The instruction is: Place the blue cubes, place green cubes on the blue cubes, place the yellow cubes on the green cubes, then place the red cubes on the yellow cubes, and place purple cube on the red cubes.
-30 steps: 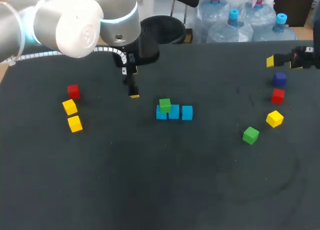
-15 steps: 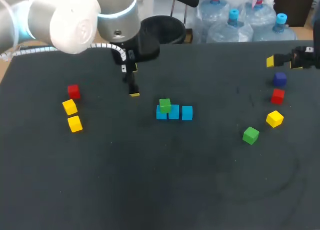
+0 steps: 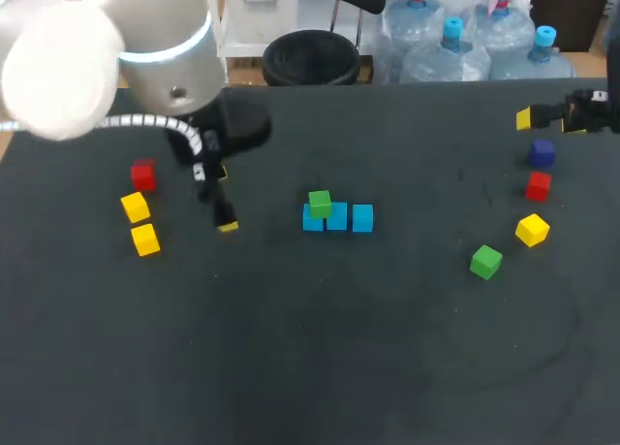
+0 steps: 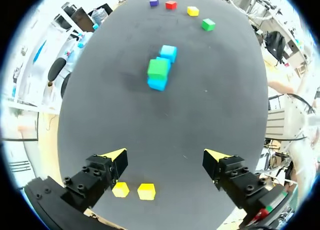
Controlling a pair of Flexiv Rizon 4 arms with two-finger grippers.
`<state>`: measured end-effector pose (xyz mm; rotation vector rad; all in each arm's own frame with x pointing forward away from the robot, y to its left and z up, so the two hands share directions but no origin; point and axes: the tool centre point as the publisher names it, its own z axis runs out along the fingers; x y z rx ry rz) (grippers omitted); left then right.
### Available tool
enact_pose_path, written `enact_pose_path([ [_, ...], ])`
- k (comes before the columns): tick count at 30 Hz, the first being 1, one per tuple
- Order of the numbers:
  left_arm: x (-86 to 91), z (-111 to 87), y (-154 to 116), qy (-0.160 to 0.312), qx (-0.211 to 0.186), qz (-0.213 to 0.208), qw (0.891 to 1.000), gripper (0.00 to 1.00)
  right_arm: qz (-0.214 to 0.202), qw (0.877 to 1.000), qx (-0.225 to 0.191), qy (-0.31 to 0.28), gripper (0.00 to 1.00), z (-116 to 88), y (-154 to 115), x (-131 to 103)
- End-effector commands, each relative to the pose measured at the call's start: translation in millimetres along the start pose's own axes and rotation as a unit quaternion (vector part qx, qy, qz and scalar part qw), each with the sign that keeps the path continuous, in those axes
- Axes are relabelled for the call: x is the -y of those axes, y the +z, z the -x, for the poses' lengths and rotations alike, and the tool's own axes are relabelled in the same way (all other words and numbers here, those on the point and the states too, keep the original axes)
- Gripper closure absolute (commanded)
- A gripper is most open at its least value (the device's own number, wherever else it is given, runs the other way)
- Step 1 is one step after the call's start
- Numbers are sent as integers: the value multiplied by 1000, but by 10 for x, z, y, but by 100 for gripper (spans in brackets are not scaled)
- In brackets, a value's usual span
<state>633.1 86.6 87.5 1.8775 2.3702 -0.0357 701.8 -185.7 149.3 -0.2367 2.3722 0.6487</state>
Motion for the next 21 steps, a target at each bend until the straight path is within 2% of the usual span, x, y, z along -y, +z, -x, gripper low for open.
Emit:
enact_pose_path([
  [1,212,-101,-78,3,24,45,999,0,-1,1000,0,0,0,-2,-6,-2],
  [7,-41,-32,-282,4,43,75,996,0,-1,1000,0,0,0,-2,-6,-2],
  [21,-41,-32,-282,4,43,75,996,0,-1,1000,0,0,0,-2,-6,-2],
])
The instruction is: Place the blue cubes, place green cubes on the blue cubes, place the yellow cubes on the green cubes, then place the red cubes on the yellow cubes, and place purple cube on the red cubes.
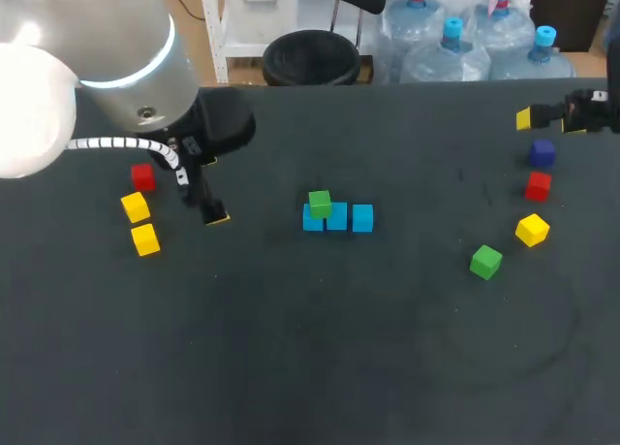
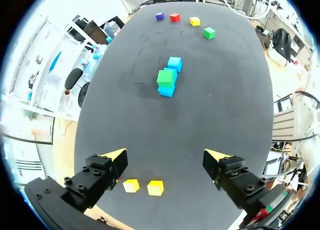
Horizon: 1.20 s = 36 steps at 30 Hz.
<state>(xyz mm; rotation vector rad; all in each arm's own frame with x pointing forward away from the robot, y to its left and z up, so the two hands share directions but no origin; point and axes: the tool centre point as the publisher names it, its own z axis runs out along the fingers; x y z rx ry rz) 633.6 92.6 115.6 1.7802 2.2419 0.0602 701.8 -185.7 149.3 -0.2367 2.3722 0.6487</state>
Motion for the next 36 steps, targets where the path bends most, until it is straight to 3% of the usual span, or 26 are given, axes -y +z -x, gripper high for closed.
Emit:
enact_pose_path([
  [1,-6,-4,2,0,1,0,1000,0,-1,1000,0,0,0,-2,-6,-2],
  [7,-6,-4,2,0,1,0,1000,0,-1,1000,0,0,0,-2,-6,-2],
  [11,-6,-4,2,0,1,0,1000,0,8,1000,-21,16,0,87,77,-114],
  [14,-6,-4,2,0,1,0,1000,0,14,998,-53,9,0,91,188,-199],
  [18,-6,-4,2,0,1,0,1000,0,18,990,-131,-51,0,-16,341,-330],
  [25,-6,-4,2,0,1,0,1000,0,17,953,-256,-162,0,-505,381,-489],
  [29,-6,-4,2,0,1,0,1000,0,3,940,-291,-180,0,-809,320,-524],
  [36,-6,-4,2,0,1,0,1000,0,5,940,-314,-136,0,-1344,175,-494],
])
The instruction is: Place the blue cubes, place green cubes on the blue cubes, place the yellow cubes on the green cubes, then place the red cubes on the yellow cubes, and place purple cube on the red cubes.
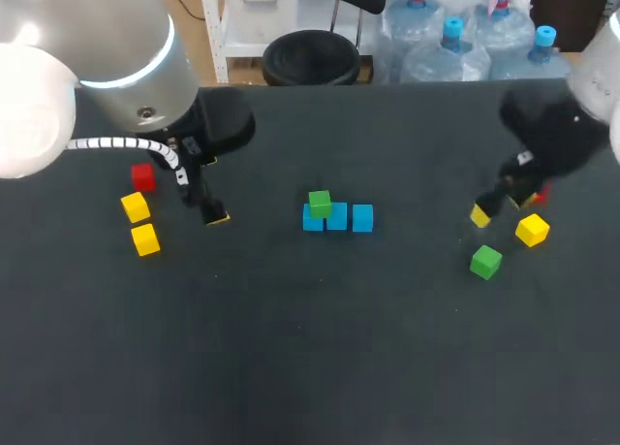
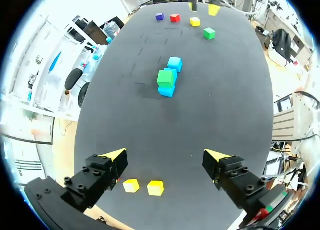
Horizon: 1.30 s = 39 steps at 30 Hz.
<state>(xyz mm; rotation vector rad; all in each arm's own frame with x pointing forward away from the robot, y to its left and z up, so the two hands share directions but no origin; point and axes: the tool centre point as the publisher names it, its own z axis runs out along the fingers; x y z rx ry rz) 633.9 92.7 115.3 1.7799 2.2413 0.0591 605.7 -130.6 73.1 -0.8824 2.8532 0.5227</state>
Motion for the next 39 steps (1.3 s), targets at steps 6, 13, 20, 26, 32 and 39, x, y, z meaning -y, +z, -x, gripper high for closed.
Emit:
enact_pose_path([
  [6,-4,-4,-1,0,0,0,1000,0,-36,999,-14,-27,0,-253,131,-161],
  [13,-4,-4,-1,0,0,0,1000,0,-36,996,-41,-66,0,-264,307,-142],
  [20,-4,-4,-1,0,0,0,1000,0,-68,987,-62,-133,0,-274,470,10],
  [26,-4,-4,-1,0,0,0,1000,0,-80,981,-69,-164,0,-227,541,29],
  [32,-4,-4,-1,0,0,0,1000,0,-78,980,-76,-167,0,-221,577,53],
  [39,-4,-4,-1,0,0,0,1000,0,-79,979,-84,-170,38,-217,619,97],
])
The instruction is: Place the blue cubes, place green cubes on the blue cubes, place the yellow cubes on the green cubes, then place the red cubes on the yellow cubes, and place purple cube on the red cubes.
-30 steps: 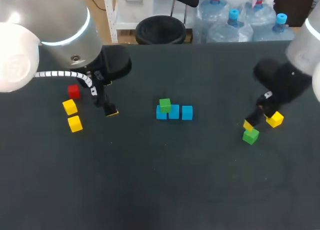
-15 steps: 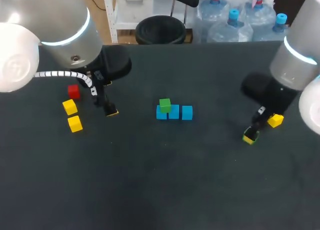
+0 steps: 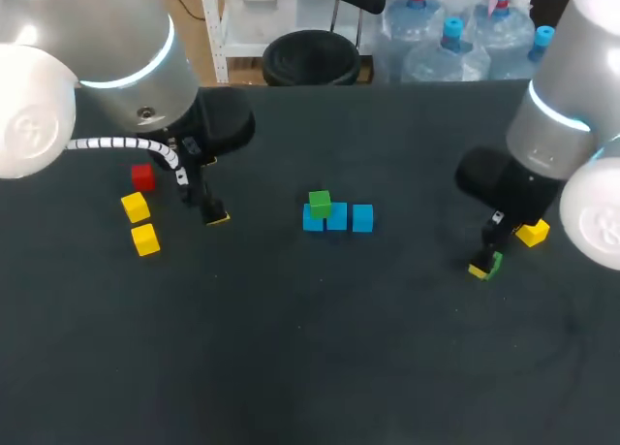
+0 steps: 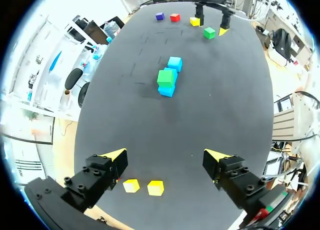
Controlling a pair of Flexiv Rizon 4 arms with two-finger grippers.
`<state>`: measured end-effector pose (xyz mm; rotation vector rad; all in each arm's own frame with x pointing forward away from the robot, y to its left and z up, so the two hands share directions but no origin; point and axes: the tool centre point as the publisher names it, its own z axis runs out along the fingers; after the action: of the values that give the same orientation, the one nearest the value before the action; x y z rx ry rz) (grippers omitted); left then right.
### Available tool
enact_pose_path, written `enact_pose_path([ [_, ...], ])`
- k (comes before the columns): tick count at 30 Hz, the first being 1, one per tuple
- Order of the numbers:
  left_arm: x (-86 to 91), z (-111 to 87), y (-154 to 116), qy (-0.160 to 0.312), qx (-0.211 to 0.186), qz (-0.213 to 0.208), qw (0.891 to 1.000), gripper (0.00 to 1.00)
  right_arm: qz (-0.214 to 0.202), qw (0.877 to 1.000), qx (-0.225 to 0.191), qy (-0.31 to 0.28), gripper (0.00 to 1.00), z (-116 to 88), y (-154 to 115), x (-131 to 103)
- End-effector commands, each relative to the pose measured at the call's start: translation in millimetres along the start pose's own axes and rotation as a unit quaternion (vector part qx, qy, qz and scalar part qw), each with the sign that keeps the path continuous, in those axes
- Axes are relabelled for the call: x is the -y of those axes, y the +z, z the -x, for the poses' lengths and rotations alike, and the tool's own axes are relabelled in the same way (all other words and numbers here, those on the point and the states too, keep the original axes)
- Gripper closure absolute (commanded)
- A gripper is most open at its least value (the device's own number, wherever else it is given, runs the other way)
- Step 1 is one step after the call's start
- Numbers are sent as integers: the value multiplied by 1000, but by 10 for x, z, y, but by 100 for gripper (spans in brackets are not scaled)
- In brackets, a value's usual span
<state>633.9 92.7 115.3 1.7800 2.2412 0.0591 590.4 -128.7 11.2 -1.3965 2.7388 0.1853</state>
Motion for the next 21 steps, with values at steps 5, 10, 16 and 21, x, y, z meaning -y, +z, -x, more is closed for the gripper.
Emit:
enact_pose_path([
  [5,-3,-3,-1,0,0,0,1000,0,5,1000,-9,-6,51,32,64,25],
  [10,-3,-3,-1,0,0,0,1000,0,8,1000,-16,-11,53,22,98,17],
  [16,-3,-3,-1,0,0,0,1000,0,10,1000,-18,-14,93,31,94,15],
  [21,-3,-3,-1,0,0,0,1000,0,8,1000,-17,-16,100,41,83,18],
])
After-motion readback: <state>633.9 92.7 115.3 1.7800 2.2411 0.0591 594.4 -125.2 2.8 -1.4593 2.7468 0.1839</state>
